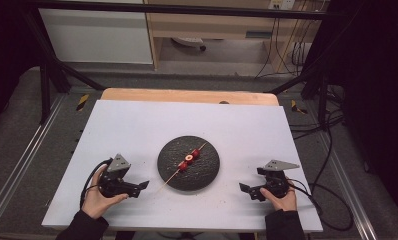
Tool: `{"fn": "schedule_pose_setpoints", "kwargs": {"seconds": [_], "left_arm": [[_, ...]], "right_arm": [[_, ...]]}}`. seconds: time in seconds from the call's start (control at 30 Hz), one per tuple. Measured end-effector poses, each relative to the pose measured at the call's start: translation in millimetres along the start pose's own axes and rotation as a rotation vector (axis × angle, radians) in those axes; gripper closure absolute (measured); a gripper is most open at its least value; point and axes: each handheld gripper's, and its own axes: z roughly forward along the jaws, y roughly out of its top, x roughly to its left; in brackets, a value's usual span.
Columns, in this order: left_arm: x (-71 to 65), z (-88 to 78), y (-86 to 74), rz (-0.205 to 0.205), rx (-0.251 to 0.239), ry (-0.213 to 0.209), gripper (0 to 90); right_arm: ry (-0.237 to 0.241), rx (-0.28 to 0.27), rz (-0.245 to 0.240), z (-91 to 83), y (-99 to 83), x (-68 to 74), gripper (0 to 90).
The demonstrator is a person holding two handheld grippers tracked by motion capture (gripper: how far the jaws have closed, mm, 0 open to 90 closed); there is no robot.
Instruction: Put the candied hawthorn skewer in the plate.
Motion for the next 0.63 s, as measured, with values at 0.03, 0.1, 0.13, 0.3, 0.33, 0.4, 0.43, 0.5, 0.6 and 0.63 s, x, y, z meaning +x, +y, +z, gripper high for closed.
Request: {"fn": "schedule_pose_setpoints", "kwargs": {"seconds": [0.03,0.1,0.13,0.3,0.33,0.4,0.43,0.5,0.6,0.63], "left_arm": [[1.9,-0.9,-3.1,-0.004,-0.004,0.003,5.9],[5.9,-2.6,-8.9,-0.012,-0.01,0.008,5.7],[7.7,-3.4,-11.9,-0.017,-0.014,0.009,5.7],[15.0,-6.3,-25.9,-0.028,-0.027,0.009,5.9],[16.1,-6.7,-27.7,-0.027,-0.028,0.008,5.9],[17.7,-7.8,-30.3,-0.025,-0.03,0.007,5.9],[18.1,-8.6,-31.6,-0.024,-0.033,0.012,5.9],[19.1,-9.7,-33.9,-0.026,-0.038,0.011,5.9],[20.8,-11.2,-35.0,-0.031,-0.04,0.015,5.9],[21.1,-11.6,-34.8,-0.032,-0.044,0.014,5.9]], "right_arm": [[0.0,0.001,0.005,0.0,0.0,0.4,0.7],[-0.001,0.001,0.004,0.1,-0.1,0.1,0.7],[-0.001,0.001,0.006,0.1,-0.2,0.2,0.6],[-0.004,0.008,0.003,0.7,-1.3,-0.5,0.6],[-0.005,0.008,0.002,1.3,-1.5,-0.4,0.6],[-0.004,0.014,-0.001,1.6,-1.7,-0.4,0.6],[-0.004,0.017,0.002,1.8,-1.8,0.0,0.6],[-0.006,0.015,-0.003,2.1,-2.1,-0.1,0.6],[-0.004,0.02,0.001,2.1,-1.9,-0.1,0.7],[-0.006,0.02,-0.003,2.5,-2.1,-0.3,0.7]]}}
